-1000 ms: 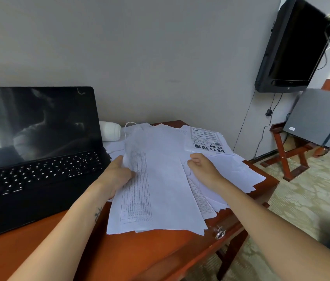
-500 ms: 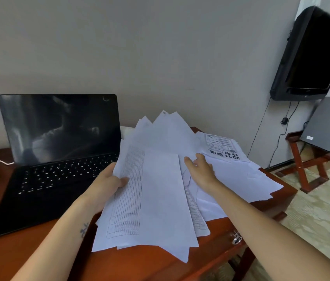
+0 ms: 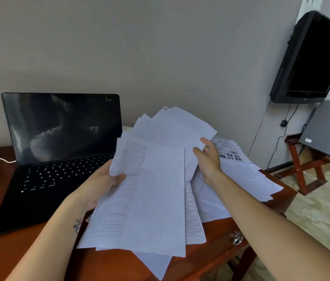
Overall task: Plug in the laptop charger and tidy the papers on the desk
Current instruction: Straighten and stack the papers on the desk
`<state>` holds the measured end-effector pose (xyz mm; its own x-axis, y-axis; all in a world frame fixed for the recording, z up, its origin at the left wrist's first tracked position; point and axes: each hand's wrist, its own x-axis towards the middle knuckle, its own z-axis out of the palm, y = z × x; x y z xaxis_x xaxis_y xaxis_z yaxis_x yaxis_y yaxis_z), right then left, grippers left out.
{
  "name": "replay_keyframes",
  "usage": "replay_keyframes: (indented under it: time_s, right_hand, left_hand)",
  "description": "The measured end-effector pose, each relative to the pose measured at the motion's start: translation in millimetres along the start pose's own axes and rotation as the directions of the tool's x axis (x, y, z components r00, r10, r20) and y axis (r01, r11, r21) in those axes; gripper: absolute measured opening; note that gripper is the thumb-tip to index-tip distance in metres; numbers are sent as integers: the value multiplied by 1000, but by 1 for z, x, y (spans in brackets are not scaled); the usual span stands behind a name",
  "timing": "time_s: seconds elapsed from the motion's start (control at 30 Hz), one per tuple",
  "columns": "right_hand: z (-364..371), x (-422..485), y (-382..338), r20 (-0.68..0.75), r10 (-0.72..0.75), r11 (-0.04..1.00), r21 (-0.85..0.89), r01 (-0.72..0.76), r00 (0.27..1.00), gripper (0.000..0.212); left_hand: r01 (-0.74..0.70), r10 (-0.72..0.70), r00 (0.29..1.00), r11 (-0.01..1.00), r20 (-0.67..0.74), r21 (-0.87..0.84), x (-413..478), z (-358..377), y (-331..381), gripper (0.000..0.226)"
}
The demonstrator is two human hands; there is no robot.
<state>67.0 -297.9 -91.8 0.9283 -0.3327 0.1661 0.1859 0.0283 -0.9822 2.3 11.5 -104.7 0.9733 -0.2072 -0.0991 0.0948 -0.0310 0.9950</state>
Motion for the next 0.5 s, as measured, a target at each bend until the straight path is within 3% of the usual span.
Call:
replay_keyframes:
  time_s: [0.27,0.5]
  right_hand:
    - [-21,5,-16,-215,-53,999,-24,49,975,45]
    - [-60,-11,-17,-339,17,998,64,5,941,53]
  left_hand:
    - [-50,46,986,998,-162,-25,4,-6,-5,42]
    - [-150,129,873,989,-469,-6,8,-2,-3,39]
